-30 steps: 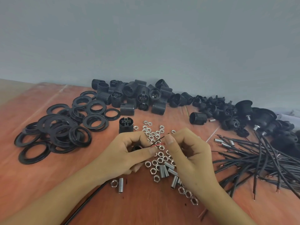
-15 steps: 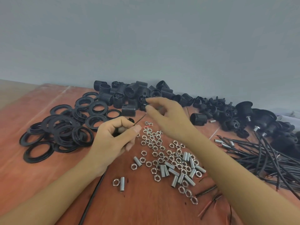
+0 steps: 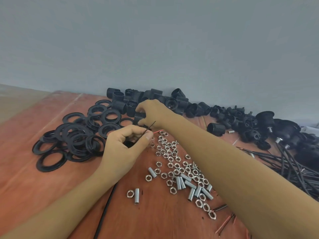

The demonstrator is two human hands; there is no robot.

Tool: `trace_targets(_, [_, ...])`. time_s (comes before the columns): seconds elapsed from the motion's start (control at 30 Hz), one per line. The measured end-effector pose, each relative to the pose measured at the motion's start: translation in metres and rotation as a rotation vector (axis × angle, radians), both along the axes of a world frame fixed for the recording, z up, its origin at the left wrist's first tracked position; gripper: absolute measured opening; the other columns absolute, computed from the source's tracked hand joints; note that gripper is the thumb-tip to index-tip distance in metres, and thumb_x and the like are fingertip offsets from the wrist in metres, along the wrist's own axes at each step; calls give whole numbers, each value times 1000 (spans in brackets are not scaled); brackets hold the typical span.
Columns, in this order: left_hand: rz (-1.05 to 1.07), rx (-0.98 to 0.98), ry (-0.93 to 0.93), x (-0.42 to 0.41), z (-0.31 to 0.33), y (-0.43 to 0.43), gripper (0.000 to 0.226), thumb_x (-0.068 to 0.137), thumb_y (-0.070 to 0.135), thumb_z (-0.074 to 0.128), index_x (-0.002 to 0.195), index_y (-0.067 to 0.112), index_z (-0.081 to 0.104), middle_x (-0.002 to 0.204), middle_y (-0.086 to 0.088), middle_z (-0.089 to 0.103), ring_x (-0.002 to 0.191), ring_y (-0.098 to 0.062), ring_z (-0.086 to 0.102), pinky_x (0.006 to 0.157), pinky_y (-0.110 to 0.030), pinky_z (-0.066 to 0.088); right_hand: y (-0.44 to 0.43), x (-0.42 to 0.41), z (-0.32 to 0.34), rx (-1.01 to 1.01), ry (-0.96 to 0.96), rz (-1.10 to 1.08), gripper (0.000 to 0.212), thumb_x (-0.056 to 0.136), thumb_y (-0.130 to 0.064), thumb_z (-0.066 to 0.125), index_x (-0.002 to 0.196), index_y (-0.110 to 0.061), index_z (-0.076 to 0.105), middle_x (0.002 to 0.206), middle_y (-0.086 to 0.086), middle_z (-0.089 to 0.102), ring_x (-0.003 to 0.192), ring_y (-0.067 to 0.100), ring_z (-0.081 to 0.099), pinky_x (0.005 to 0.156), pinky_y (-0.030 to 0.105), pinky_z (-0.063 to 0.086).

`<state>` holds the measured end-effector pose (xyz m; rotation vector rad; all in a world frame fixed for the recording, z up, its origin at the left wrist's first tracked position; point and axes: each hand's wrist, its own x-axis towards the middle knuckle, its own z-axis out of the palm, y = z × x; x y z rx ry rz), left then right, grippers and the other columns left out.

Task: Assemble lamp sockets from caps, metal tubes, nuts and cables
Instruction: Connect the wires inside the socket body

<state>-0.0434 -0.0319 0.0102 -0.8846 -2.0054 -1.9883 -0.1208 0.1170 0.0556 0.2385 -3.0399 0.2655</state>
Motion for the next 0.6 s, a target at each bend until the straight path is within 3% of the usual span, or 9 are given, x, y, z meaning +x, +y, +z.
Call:
trace_targets(0.1, [73,4,37,1,1,0,5,83,19,67,80,22,71,70,10,70,63,0,61,65,-12,48,0,8,6,4,54,5,53,91,-20,67,140,-17,49,135,12,50,123,29,49,99,36,41])
trace_targets(0.17, [105,7,36,1,2,-1,6,83,18,69,80,24,71,70,10,70,62,1,60,63,-12,48,1,25,10,-141,185,0,56,92,-19,62,145,-18,44,132,14,48,122,30,48,100,34,38])
trace_targets(0.23, [123,-12,56,0,3,-2,13,85,13,73,79,24,72,70,9,69,60,1,59,62,-10,46,5,52,13,-371,336,-27,54,93,-17,58,145,-18,45,130,10,56,120,20,51,96,20,37])
trace_targets(0.3, [131,-32,82,1,4,-2,14,85,11,72,80,24,73,68,13,69,59,2,58,61,-7,43,12,82,11,-688,378,-117,44,94,-17,58,138,-20,55,123,-4,63,108,-8,54,86,1,36])
trace_targets(0.33, [132,-37,96,2,5,-2,12,85,14,73,81,25,73,68,15,69,59,4,58,60,-6,42,17,96,9,-905,351,-176,36,95,-16,59,130,-22,61,114,-9,66,98,-15,57,78,0,40])
trace_targets(0.4, [127,-39,116,4,7,-2,4,84,22,73,83,27,74,70,16,69,60,4,58,61,-5,42,25,122,5,-1422,215,-296,24,95,-15,60,116,-21,69,95,-5,71,79,-1,67,62,12,49])
trace_targets(0.47, [116,-49,136,6,9,-1,3,82,26,74,84,29,74,72,13,70,61,1,59,61,-8,43,32,142,-2,-1863,33,-356,22,90,-18,63,110,-12,69,83,4,71,64,13,64,53,22,50])
trace_targets(0.53, [102,-79,156,8,8,-1,6,83,25,72,85,30,74,74,9,71,65,-8,63,62,-19,49,33,157,-9,-2107,-77,-390,25,83,-24,66,100,-6,67,77,8,67,60,16,57,49,23,47])
trace_targets(0.6, [94,-110,178,9,8,-1,7,84,24,69,86,27,75,74,4,70,68,-17,64,65,-32,51,31,164,-15,-2218,-128,-405,25,83,-27,68,95,-5,62,79,10,62,61,18,52,48,23,43])
